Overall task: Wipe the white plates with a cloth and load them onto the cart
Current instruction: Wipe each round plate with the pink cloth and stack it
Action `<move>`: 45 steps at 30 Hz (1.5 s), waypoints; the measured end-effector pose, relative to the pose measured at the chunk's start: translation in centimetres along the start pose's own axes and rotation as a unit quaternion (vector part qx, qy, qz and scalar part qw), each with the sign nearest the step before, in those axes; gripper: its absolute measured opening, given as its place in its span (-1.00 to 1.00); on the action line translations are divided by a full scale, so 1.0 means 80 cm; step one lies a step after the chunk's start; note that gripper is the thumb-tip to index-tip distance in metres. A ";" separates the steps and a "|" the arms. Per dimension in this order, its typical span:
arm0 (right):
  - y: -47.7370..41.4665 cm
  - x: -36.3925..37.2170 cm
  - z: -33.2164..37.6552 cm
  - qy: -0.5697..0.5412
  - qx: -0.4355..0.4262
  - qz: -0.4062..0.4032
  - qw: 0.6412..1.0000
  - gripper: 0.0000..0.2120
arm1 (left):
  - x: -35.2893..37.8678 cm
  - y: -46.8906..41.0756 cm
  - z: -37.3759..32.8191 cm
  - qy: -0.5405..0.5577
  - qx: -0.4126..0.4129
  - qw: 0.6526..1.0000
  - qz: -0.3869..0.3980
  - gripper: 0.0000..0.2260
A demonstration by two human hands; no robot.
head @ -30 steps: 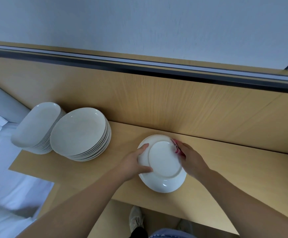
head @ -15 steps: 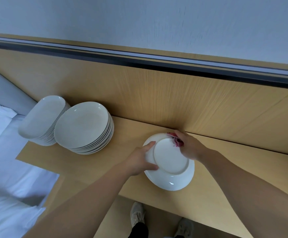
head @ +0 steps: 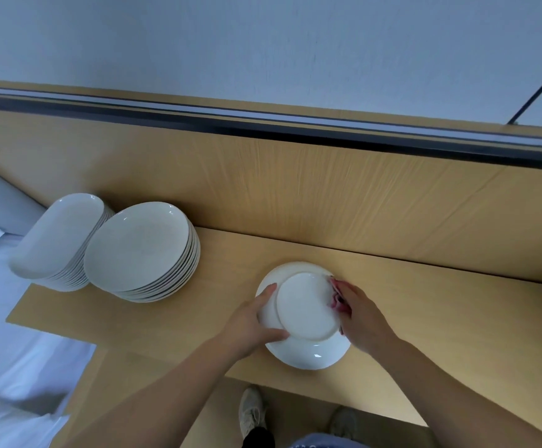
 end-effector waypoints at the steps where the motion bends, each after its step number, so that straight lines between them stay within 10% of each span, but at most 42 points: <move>1: -0.002 -0.004 0.003 0.001 -0.002 0.011 1.000 -0.43 | 0.000 0.001 0.000 -0.001 0.002 1.000 0.006 -0.17; 15: -0.045 -0.034 0.044 0.000 0.002 0.060 0.998 -0.49 | -0.007 -0.025 -0.008 0.104 -0.007 0.993 -0.050 -0.28; 25: 0.029 0.006 0.009 -0.238 0.069 -0.032 0.968 -0.53 | 0.010 -0.030 -0.010 0.080 0.006 0.991 -0.107 -0.25; 45: 0.060 -0.013 0.016 -0.083 0.042 -0.010 0.996 -0.47 | 0.015 -0.037 -0.021 0.110 0.009 0.988 -0.108 -0.37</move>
Point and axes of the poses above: each hand's wrist, its own y-axis away from the middle knuckle, its own x-axis out of the palm, z = x × y, the point moved 5 cm from there along -y, towards the middle knuckle, and after that the axes turned 14 degrees about x, right-handed, at the moved point
